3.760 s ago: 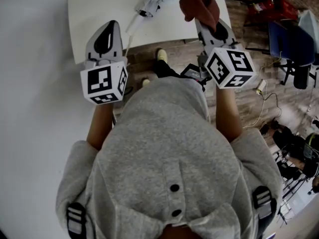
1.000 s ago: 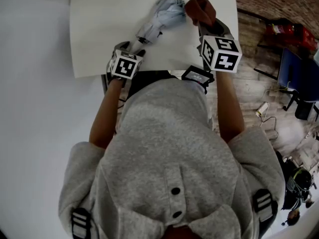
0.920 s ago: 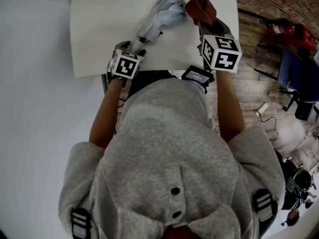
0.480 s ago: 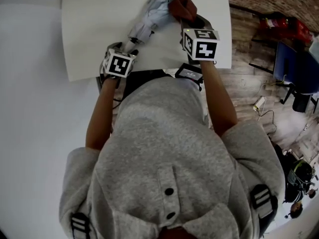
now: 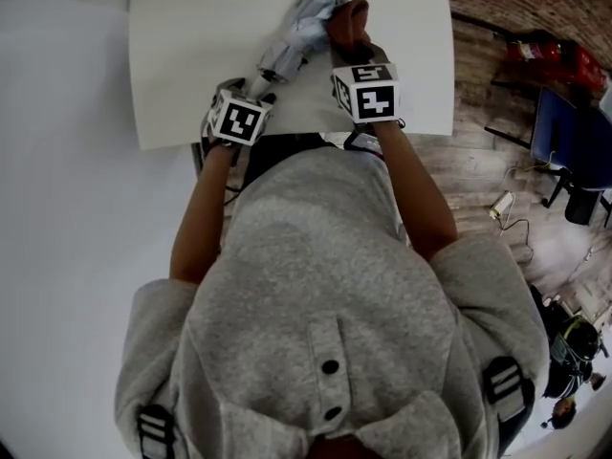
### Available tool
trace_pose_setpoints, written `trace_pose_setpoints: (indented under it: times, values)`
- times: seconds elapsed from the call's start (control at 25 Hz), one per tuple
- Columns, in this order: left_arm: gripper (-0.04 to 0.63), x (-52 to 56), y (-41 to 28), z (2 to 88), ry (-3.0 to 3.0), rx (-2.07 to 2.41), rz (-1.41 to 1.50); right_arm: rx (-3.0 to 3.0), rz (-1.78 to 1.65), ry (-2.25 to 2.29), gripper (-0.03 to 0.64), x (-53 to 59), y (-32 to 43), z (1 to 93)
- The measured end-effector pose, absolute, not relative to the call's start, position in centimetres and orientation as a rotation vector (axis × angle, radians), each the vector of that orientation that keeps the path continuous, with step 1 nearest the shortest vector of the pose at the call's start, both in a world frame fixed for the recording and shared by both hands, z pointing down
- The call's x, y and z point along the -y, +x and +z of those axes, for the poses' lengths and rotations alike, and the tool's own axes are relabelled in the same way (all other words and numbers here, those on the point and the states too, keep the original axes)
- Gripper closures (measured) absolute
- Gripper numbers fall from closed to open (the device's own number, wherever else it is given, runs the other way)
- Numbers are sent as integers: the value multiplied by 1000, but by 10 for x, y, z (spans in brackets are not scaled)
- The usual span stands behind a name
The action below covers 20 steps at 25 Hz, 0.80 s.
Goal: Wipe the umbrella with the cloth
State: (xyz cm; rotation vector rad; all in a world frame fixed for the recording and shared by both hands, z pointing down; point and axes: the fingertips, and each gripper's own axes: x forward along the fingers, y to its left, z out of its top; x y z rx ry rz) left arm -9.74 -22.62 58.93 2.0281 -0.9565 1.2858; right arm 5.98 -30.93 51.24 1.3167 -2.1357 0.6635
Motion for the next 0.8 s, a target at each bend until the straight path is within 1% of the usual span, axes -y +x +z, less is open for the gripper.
trace_pose_setpoints:
  times: [0.8]
  values:
    - [301, 226, -98, 590, 2013, 945, 1297, 2180, 699, 1168, 534, 290, 17, 524]
